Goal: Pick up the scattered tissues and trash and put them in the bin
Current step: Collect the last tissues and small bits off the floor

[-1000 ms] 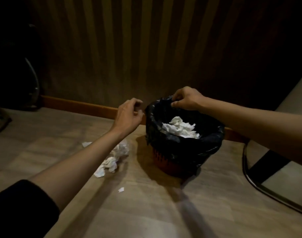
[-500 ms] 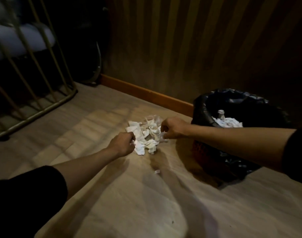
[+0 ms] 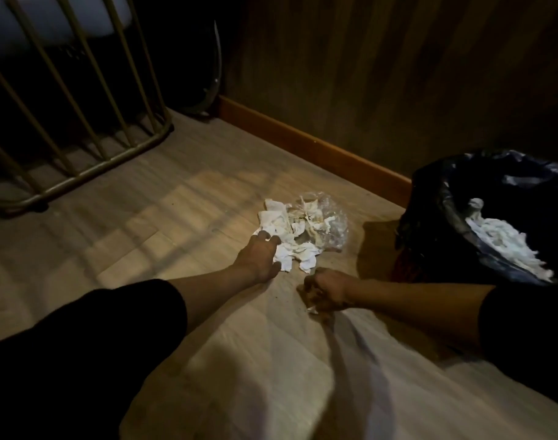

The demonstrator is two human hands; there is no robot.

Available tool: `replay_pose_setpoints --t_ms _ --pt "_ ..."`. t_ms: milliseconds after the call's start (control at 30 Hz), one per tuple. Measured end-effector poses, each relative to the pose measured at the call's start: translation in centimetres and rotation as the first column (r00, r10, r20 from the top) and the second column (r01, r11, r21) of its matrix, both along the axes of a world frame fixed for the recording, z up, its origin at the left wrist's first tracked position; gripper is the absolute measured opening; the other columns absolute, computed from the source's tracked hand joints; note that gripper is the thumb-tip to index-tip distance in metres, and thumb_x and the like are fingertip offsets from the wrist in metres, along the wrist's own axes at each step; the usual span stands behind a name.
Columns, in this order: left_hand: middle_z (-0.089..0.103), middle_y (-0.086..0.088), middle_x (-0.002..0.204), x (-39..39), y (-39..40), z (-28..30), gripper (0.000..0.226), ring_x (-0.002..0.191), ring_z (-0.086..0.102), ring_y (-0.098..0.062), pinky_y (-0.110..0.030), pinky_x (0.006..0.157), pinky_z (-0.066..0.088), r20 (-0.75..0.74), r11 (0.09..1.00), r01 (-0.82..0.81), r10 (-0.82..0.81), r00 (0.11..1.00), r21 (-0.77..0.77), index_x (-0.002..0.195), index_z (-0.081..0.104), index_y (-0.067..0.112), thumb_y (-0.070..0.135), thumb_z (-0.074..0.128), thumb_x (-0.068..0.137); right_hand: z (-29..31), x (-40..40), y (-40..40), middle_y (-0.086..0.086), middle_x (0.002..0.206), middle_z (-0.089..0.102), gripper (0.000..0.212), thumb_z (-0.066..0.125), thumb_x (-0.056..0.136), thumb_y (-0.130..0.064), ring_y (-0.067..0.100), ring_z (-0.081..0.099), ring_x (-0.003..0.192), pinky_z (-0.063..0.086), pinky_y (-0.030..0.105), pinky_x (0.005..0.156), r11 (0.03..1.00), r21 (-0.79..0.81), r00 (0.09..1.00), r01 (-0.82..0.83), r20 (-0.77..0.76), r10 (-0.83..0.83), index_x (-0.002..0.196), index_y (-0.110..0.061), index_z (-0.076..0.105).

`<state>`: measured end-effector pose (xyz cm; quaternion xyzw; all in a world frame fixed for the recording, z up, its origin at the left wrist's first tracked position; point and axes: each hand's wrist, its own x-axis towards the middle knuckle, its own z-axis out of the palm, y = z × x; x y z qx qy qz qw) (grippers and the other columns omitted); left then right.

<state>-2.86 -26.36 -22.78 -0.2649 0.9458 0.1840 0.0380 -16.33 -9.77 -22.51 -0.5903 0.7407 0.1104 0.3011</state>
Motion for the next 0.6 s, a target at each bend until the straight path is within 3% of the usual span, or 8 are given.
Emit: replay_pose_setpoints --t_ms 67,167,300,367,467,600 --pt "0.032 -0.015 0.150 -1.6 -0.4 -0.4 0.066 0.136 0.034 -0.036 -0.048 0.103 0.044 -0.024 0.998 -0.063 0.063 0.998 0.003 0.141 0.042 0.019 0.041 0.066 0.084 -1.3 0.3 0.2 0.011 0.119 0.055 0.045 0.067 0.088 -0.029 0.028 0.057 0.102 0.048 0.031 0.086 0.998 0.002 0.998 -0.057 0.033 0.057 0.130 -0.016 0.056" --pt "0.019 -0.013 0.158 -4.0 -1.2 -1.2 0.079 0.145 0.019 -0.036 -0.053 0.109 0.034 -0.061 0.989 -0.144 0.146 0.987 0.036 0.145 0.036 0.029 0.057 0.067 0.077 -2.9 0.6 0.7 0.005 0.110 0.064 0.026 0.064 0.084 -0.018 0.024 0.062 0.095 0.047 0.029 0.081 0.997 -0.056 0.995 -0.058 0.083 0.063 0.110 -0.018 0.064" --pt "0.002 -0.006 0.165 -5.9 -1.7 -2.2 0.096 0.152 0.000 -0.035 -0.059 0.115 0.024 -0.039 0.970 -0.187 0.196 0.980 0.158 0.152 0.023 0.038 0.071 0.065 0.072 -2.9 -0.1 0.9 0.000 0.102 0.068 0.018 0.063 0.084 -0.018 0.019 0.063 0.089 0.046 0.027 0.077 0.993 -0.105 0.991 -0.046 0.124 0.059 0.101 -0.019 0.066" --pt "0.003 -0.006 0.165 -6.3 -1.4 -2.9 0.101 0.151 0.008 -0.035 -0.056 0.116 0.026 0.006 0.963 -0.191 0.194 0.981 0.189 0.153 0.021 0.036 0.072 0.067 0.070 -1.8 -0.9 0.8 -0.001 0.100 0.064 0.016 0.061 0.087 -0.019 0.015 0.057 0.085 0.042 0.025 0.074 0.976 -0.218 0.995 -0.006 0.093 0.027 0.102 -0.020 0.064" --pt "0.025 -0.015 0.156 -5.9 -0.7 -4.0 0.102 0.143 0.027 -0.038 -0.047 0.114 0.032 0.058 0.970 -0.190 0.183 0.981 0.153 0.151 0.027 0.020 0.066 0.070 0.070 -0.4 -2.8 -0.3 -0.003 0.097 0.061 0.019 0.053 0.092 -0.013 0.014 0.059 0.082 0.046 0.027 0.069 0.835 -0.505 0.976 0.218 0.094 -0.198 0.109 -0.022 0.055" --pt "0.044 -0.016 0.134 -4.0 -0.2 -5.3 0.070 0.126 0.040 -0.037 -0.043 0.100 0.042 -0.014 0.997 -0.071 0.071 0.997 0.022 0.136 0.044 0.012 0.045 0.067 0.078 0.0 -6.4 -4.1 -0.002 0.097 0.061 0.039 0.057 0.089 -0.011 0.018 0.059 0.088 0.052 0.036 0.074 0.682 -0.633 0.898 0.365 0.049 -0.436 0.123 -0.028 0.049"
